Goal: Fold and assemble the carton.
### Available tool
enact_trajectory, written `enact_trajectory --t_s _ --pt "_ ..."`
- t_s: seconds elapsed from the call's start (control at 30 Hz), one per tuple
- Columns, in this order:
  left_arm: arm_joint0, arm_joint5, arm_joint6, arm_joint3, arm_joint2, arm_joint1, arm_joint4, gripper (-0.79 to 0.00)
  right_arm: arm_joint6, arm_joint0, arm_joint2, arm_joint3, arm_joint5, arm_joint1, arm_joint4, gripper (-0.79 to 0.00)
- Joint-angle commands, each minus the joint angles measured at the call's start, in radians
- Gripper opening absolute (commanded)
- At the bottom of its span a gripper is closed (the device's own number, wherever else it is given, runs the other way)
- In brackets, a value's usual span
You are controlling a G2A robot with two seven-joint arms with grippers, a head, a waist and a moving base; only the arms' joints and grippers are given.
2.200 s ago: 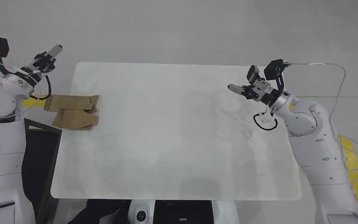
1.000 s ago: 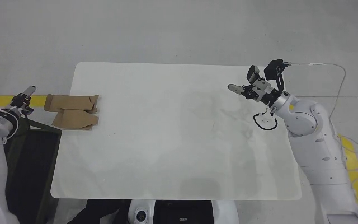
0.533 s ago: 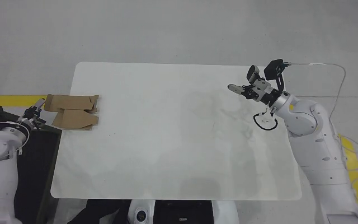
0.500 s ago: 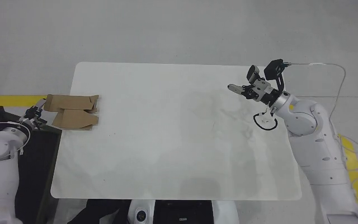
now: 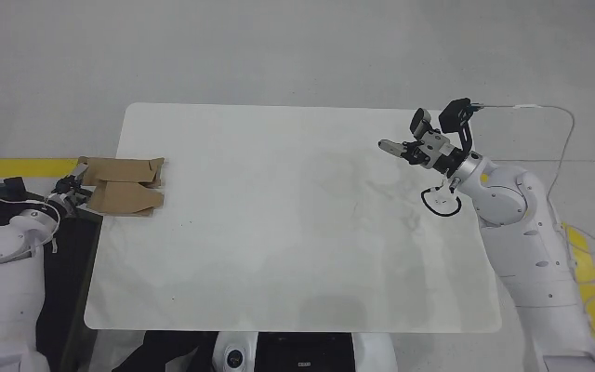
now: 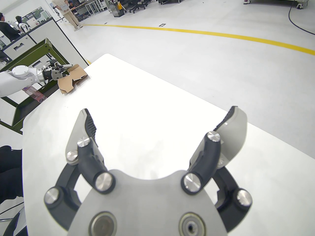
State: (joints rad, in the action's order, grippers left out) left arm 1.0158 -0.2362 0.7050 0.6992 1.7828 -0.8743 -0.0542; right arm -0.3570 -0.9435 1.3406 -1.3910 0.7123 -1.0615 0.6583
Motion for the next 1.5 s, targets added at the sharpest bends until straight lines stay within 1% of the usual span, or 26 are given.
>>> enact_trajectory --t_s 0.0,0.13,0.43,0.67,0.83,1.0,1.23,1.33,1.47 --pt "-0.002 -0.001 0.003 -0.005 0.001 0.001 -0.005 -0.785 0.000 0.000 0.000 0.000 0.000 0.000 0.000 0.000" --pt "-0.005 -0.003 0.013 -0.013 0.003 0.001 -0.030 -0.785 0.000 0.000 0.000 0.000 0.000 0.000 0.000 0.000" --pt "-0.031 -0.002 0.033 -0.010 0.025 -0.003 -0.150 -0.785 0.000 0.000 0.000 0.000 0.000 0.000 0.000 0.000" --pt "-0.061 -0.011 0.052 0.028 0.035 -0.002 -0.214 -0.785 0.000 0.000 0.000 0.000 0.000 0.000 0.000 0.000" --pt "-0.093 -0.005 0.049 0.062 0.024 -0.008 -0.263 -0.785 0.000 0.000 0.000 0.000 0.000 0.000 0.000 0.000" --pt "-0.134 -0.004 0.030 0.108 -0.017 -0.019 -0.276 -0.785 0.000 0.000 0.000 0.000 0.000 0.000 0.000 0.000" --pt "-0.209 -0.022 0.020 0.185 -0.109 -0.039 -0.265 -0.785 0.000 0.000 0.000 0.000 0.000 0.000 0.000 0.000" --pt "-0.241 -0.029 0.021 0.200 -0.156 -0.049 -0.261 -0.785 0.000 0.000 0.000 0.000 0.000 0.000 0.000 0.000" --pt "-0.276 -0.024 0.017 0.192 -0.219 -0.069 -0.292 -0.785 0.000 0.000 0.000 0.000 0.000 0.000 0.000 0.000"
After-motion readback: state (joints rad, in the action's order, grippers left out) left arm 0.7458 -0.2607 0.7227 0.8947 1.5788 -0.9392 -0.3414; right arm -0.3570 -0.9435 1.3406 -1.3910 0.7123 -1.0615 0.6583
